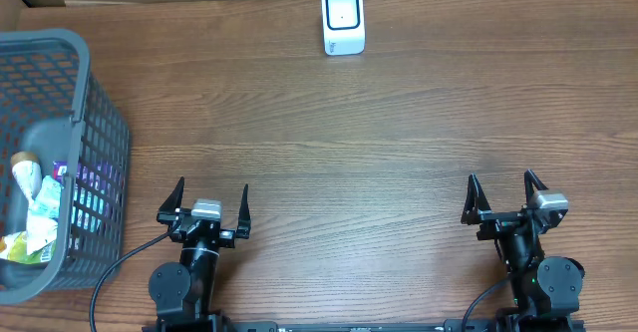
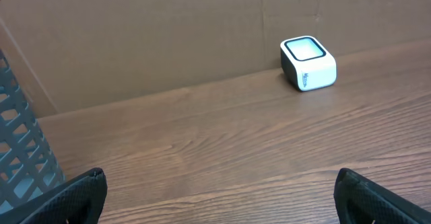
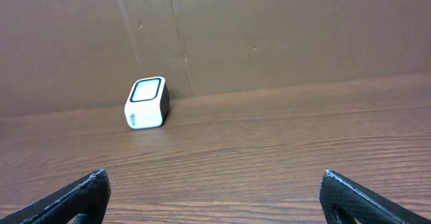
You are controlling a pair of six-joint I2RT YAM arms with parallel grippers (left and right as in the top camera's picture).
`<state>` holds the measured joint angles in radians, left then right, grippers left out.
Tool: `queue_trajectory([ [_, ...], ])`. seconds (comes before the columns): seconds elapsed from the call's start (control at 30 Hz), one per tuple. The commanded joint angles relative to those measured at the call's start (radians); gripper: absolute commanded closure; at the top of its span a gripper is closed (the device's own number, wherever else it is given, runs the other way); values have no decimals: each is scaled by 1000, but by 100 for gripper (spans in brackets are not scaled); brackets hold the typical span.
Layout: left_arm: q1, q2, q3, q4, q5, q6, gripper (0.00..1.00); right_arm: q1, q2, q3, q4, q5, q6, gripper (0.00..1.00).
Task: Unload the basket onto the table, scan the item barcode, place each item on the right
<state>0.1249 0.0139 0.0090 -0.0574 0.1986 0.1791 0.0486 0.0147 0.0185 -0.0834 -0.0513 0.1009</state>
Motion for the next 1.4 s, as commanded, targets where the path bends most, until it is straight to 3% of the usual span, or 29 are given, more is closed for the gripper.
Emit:
queue_trajectory([
  [0.0, -1, -10, -4, -1, 4, -3, 0, 7, -12, -11, 3, 6, 0, 0],
  [0.8, -1, -10, -4, 5, 14, -6, 0, 7, -12, -11, 4, -10, 3, 0],
  [1.13, -1, -9, 26, 1, 21, -171, 1, 7, -12, 9, -3, -85, 2, 0],
  [1.37, -1, 18, 152, -132, 19, -179, 0, 7, -11, 80, -61, -85, 1, 0],
])
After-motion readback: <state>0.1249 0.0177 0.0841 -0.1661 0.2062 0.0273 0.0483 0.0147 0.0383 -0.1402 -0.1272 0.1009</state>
